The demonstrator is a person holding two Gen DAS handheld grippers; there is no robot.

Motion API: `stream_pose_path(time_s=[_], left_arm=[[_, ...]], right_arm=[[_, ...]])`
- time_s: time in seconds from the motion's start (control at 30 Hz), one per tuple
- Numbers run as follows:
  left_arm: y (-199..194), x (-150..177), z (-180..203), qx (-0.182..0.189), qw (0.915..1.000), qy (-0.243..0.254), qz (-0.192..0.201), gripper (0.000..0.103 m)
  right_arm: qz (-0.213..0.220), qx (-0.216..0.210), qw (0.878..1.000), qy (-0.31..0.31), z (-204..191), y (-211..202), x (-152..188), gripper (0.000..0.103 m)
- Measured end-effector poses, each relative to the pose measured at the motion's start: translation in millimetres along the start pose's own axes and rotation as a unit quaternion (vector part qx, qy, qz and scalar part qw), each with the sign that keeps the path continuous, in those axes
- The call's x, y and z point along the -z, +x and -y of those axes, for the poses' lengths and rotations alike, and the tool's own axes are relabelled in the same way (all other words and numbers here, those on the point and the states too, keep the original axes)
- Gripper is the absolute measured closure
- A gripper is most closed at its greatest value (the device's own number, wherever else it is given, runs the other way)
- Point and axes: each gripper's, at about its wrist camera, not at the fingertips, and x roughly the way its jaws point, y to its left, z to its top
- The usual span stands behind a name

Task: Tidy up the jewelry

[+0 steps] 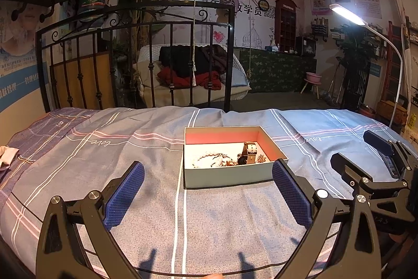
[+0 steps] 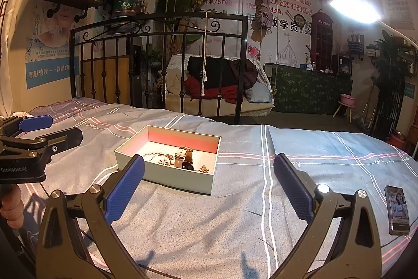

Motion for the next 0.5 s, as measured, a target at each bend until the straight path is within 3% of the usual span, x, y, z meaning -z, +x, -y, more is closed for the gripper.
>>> stream_pose_path(time_s=[0.5], left_arm=[[2.5,2.6,-1.3,0.000,1.0000,-0.002,-0.007,0.007]], right_arm=[[-0.005,-0.004,1.000,-0.001,-2.6,-0.8,5.7,0.006]])
